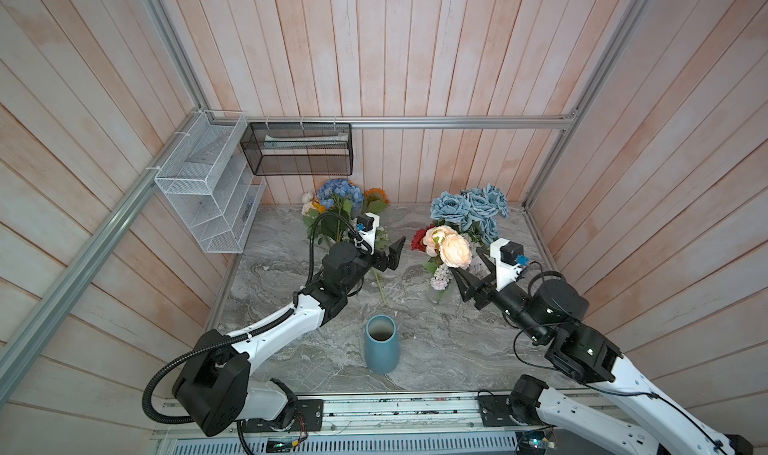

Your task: Arrange the flowers into the vase

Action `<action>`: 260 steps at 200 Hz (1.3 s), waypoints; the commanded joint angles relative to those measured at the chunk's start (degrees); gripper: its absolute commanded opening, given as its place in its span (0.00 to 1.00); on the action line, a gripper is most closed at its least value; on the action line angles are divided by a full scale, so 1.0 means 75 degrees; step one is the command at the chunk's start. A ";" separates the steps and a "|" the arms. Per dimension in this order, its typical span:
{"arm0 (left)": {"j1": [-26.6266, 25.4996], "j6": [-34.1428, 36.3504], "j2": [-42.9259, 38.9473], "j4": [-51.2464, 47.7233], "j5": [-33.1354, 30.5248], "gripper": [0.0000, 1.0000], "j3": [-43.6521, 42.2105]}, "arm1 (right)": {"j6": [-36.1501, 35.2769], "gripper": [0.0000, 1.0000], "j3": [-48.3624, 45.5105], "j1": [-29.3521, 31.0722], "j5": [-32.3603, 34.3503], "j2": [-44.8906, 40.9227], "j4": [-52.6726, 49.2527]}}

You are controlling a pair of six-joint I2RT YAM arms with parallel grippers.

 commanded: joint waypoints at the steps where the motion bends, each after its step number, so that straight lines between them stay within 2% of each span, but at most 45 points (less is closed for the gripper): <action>1: 0.0084 -0.0336 -0.0169 -0.0122 0.0060 1.00 -0.0162 | 0.1080 0.79 -0.0468 -0.0032 -0.0408 -0.0481 -0.0741; 43: 0.0204 -0.0672 -0.0163 -0.0238 0.0063 1.00 -0.0303 | 0.2380 0.76 -0.1372 -0.0029 -0.1019 -0.1083 -0.1164; 77: 0.0241 -0.0695 -0.0112 -0.0356 0.0002 1.00 -0.0303 | 0.2916 0.75 -0.2344 -0.0029 -0.0963 -0.1174 -0.0970; 115: 0.0279 -0.0719 -0.0057 -0.0407 0.0025 1.00 -0.0321 | 0.2701 0.76 -0.3309 -0.0029 -0.0255 -0.1003 -0.0127; 125: 0.0300 -0.0732 -0.0038 -0.0383 0.0025 1.00 -0.0356 | 0.2549 0.85 -0.3602 -0.0029 0.0133 -0.0862 0.0271; 158: 0.0356 -0.0799 0.0032 -0.0325 0.0103 1.00 -0.0467 | 0.1578 0.98 -0.4530 -0.0061 0.1227 -0.0166 0.2832; 174: 0.0398 -0.0789 0.0066 -0.0342 0.0164 1.00 -0.0476 | 0.1272 0.98 -0.4752 -0.0205 0.1517 0.0336 0.3889; 217: 0.0532 -0.0794 0.0138 -0.0214 0.0275 1.00 -0.0555 | 0.1014 0.98 -0.5101 -0.1484 0.0199 0.1584 0.5792; 245: 0.0602 -0.0813 0.0230 -0.0156 0.0359 1.00 -0.0574 | 0.0328 0.98 -0.5631 -0.1746 -0.0369 0.2009 0.7495; 260: 0.0659 -0.0836 0.0271 -0.0130 0.0399 1.00 -0.0586 | -0.0042 0.98 -0.5630 -0.1840 -0.0643 0.2264 0.7859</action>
